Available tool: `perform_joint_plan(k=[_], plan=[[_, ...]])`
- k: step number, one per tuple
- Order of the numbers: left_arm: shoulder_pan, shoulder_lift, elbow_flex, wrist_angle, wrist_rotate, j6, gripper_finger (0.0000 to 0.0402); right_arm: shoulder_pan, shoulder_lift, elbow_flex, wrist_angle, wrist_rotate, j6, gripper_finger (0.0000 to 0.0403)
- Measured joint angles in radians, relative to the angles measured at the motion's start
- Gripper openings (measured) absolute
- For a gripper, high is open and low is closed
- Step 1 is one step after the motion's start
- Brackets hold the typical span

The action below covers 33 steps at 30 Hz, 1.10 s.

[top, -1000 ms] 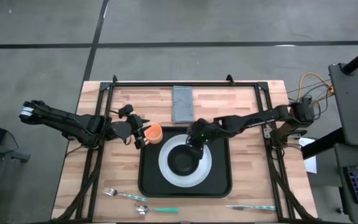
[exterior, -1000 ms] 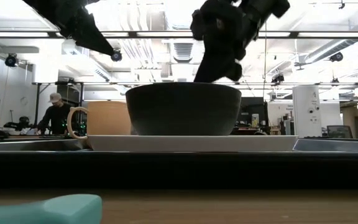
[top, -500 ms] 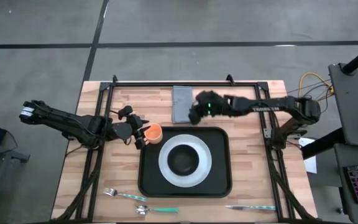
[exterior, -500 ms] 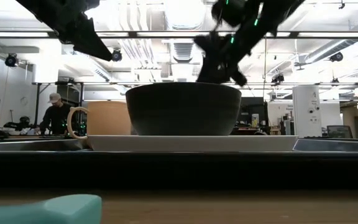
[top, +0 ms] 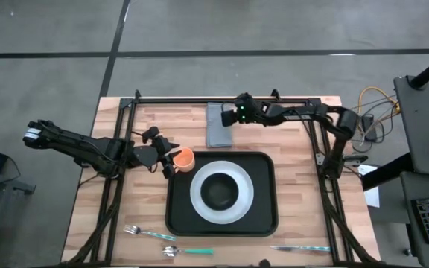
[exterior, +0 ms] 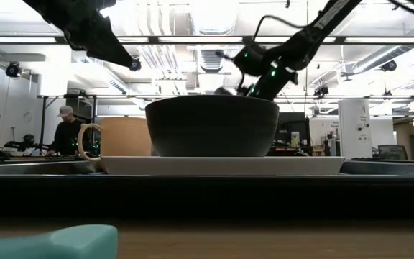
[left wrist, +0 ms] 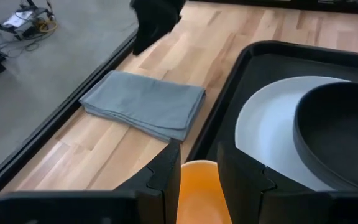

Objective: Set up tray
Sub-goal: Put the gray table napkin to the right of the white plate on the black serving tray

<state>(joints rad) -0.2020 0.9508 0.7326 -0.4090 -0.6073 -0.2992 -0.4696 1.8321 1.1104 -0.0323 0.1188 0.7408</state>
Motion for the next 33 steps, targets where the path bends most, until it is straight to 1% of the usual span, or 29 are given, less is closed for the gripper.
perform_joint_plan(k=[4, 9, 12, 20, 25, 30, 33], plan=[[0.0, 0.0, 0.0, -0.001, 0.03, -0.001, 0.0087, -0.006, 0.052, 0.022, -0.054, -0.027, 0.034, 0.0151], [0.0, 0.0, 0.0, -0.004, 0.058, 0.0, 0.0087, -0.008, 0.062, 0.028, -0.148, -0.033, 0.047, 0.0151], [0.0, 0.0, 0.0, -0.006, 0.058, 0.0, 0.0087, -0.018, 0.062, 0.027, -0.149, -0.051, 0.06, 0.0151], [0.0, 0.0, 0.0, -0.007, 0.088, 0.001, 0.0087, -0.101, 0.062, 0.068, -0.15, -0.128, 0.065, 0.0151], [0.0, 0.0, 0.0, -0.007, 0.102, 0.001, 0.0087, -0.157, 0.086, 0.126, -0.148, -0.216, 0.056, 0.0151], [0.0, 0.0, 0.0, -0.006, 0.11, 0.001, 0.0087, -0.186, 0.173, 0.213, -0.178, -0.254, 0.039, 0.0151], [0.0, 0.0, 0.0, -0.006, 0.11, 0.001, 0.0087, -0.205, 0.238, 0.286, -0.241, -0.267, 0.038, 0.0151]])
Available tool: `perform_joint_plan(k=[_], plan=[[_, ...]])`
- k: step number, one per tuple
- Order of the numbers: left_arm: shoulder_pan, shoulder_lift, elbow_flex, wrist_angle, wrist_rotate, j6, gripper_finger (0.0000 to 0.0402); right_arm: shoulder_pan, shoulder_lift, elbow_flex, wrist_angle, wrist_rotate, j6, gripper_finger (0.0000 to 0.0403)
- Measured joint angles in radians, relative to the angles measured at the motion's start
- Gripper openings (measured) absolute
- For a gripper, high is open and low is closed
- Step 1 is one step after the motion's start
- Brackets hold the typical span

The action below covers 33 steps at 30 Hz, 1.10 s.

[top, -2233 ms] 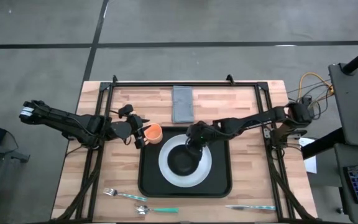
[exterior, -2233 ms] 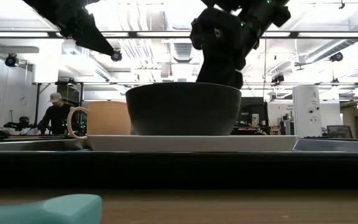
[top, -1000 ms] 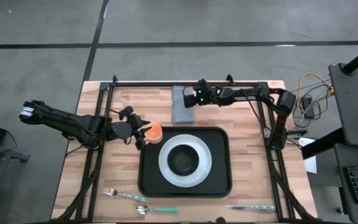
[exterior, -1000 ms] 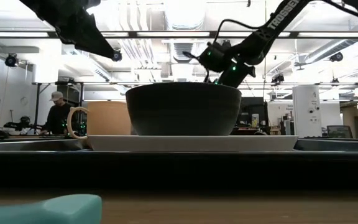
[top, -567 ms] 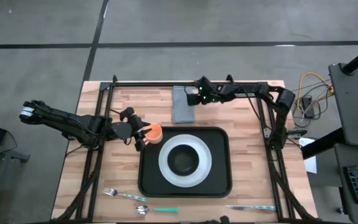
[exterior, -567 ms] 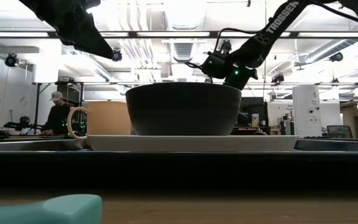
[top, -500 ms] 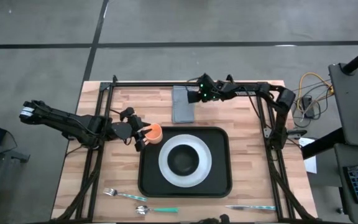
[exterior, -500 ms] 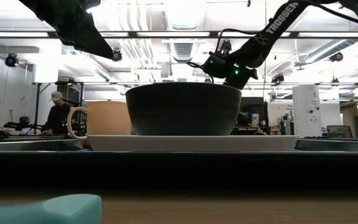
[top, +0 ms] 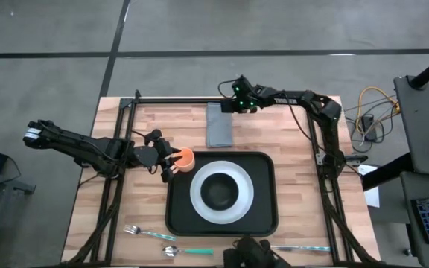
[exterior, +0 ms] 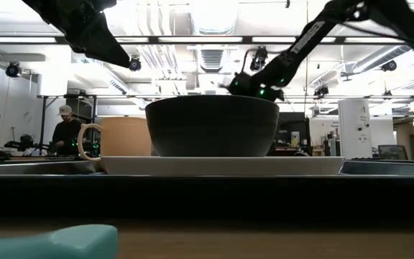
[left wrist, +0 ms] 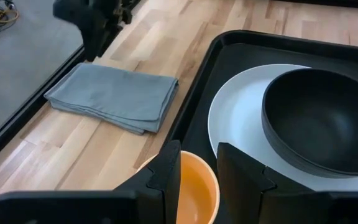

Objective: Set up tray
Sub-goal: Put the gray table napkin to the right of the white plate on the black serving tray

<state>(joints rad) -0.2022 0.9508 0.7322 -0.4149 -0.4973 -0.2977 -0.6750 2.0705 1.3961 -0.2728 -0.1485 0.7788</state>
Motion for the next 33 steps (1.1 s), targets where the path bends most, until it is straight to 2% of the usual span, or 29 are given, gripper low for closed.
perform_joint_plan(k=[7, 33], plan=[[0.0, 0.0, 0.0, -0.009, 0.025, -0.01, 0.0087, -0.036, 0.11, 0.143, -0.173, -0.007, -0.026, 0.0151], [0.0, 0.011, -0.003, -0.015, 0.029, -0.019, 0.0087, -0.06, 0.139, 0.169, -0.109, -0.08, -0.015, 0.0151]])
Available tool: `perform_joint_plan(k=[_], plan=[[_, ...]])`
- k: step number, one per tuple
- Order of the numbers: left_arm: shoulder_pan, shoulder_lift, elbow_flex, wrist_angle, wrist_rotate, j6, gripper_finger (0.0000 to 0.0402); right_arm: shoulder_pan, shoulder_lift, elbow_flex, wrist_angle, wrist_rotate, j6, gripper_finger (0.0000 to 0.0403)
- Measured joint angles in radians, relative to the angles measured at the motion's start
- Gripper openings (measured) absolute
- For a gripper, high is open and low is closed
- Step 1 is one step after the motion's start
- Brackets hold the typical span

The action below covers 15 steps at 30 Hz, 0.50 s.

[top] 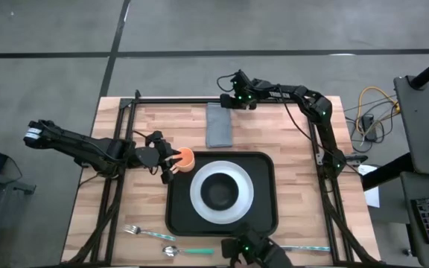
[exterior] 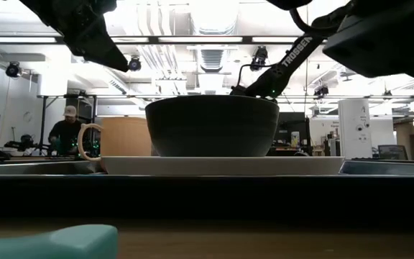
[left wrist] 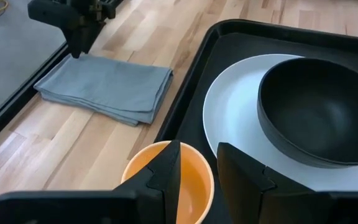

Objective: Set up tray
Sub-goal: Put the gray table napkin to the right of the white plate on the black serving tray

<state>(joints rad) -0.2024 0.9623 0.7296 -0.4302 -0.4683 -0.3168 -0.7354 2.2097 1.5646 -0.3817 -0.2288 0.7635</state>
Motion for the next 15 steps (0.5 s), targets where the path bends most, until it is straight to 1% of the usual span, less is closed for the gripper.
perform_joint_plan(k=[5, 15], plan=[[0.0, 0.0, -0.005, 0.0, 0.0, 0.0, 0.0087, -0.006, 0.001, 0.006, 0.029, -0.007, -0.003, 0.0151], [0.0, 0.0, -0.006, 0.001, 0.0, 0.0, 0.0087, -0.007, 0.003, 0.01, 0.025, -0.006, -0.01, 0.0151]])
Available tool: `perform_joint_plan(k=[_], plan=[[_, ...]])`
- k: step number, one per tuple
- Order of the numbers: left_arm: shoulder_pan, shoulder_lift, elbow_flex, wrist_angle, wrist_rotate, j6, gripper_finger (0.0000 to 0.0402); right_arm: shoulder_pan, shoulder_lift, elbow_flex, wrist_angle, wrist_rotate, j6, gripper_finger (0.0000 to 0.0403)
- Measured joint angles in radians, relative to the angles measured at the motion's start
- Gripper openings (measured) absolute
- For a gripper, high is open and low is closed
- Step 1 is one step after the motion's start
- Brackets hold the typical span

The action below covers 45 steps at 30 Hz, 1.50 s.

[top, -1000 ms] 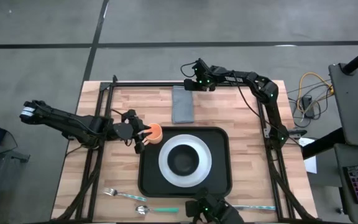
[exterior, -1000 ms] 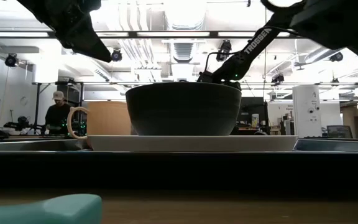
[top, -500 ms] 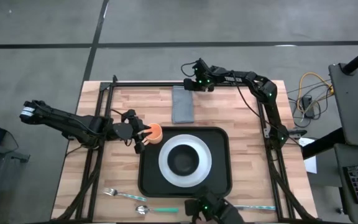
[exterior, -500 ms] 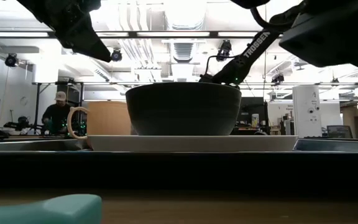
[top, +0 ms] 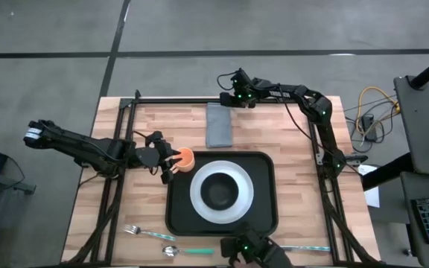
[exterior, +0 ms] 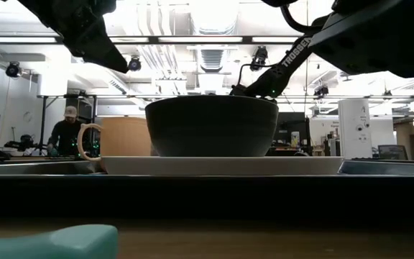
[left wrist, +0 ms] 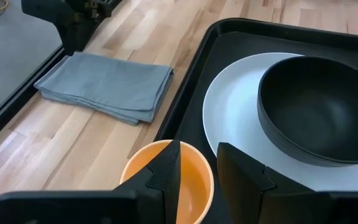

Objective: Set up tray
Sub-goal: Put the gray table napkin to the right of the white plate on the black serving tray

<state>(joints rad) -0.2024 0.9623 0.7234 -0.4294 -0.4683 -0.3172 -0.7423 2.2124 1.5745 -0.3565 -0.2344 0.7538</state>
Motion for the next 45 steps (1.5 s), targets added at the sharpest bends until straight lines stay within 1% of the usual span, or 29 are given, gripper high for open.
perform_joint_plan(k=[7, 12, 18, 20, 22, 28, 30, 34, 39, 43, 45], plan=[[0.0, 0.0, -0.001, 0.0, 0.0, -0.014, 0.0087, 0.006, 0.0, 0.0, -0.005, -0.007, -0.002, 0.0151], [0.0, 0.0, -0.001, 0.0, 0.014, -0.014, 0.0087, 0.017, 0.0, -0.002, -0.009, -0.029, 0.001, 0.0151], [0.0, 0.0, -0.001, 0.0, 0.027, -0.018, 0.0087, 0.018, 0.0, -0.002, -0.013, -0.033, 0.001, 0.0148], [0.0, 0.0, -0.001, 0.0, 0.03, -0.022, 0.0087, 0.018, 0.0, -0.002, -0.013, -0.033, 0.001, 0.0139], [0.0, 0.0, -0.001, 0.0, 0.031, -0.025, 0.0087, 0.018, 0.0, -0.002, -0.013, -0.033, 0.001, 0.0121], [0.0, 0.0, -0.001, 0.0, 0.031, -0.026, 0.0087, 0.018, 0.0, -0.002, -0.029, -0.036, -0.039, 0.0032], [0.0, 0.0, -0.001, 0.0, 0.031, -0.026, 0.0087, 0.018, 0.0, -0.004, -0.029, -0.036, -0.056, 0.0015], [0.0, 0.0, -0.001, 0.0, 0.031, -0.026, 0.0087, 0.018, 0.0, -0.006, -0.032, -0.04, -0.068, 0.0009], [0.0, 0.0, -0.001, -0.004, 0.033, -0.026, 0.0087, 0.026, -0.011, -0.006, -0.045, -0.106, -0.109, 0.0008], [0.0, 0.0, -0.001, -0.006, 0.033, -0.026, 0.0087, 0.059, -0.076, 0.008, -0.089, -0.094, -0.165, 0.0008], [0.0, 0.0, -0.001, -0.006, 0.033, -0.026, 0.0087, 0.079, -0.12, 0.008, -0.122, -0.052, -0.198, 0.0008]])
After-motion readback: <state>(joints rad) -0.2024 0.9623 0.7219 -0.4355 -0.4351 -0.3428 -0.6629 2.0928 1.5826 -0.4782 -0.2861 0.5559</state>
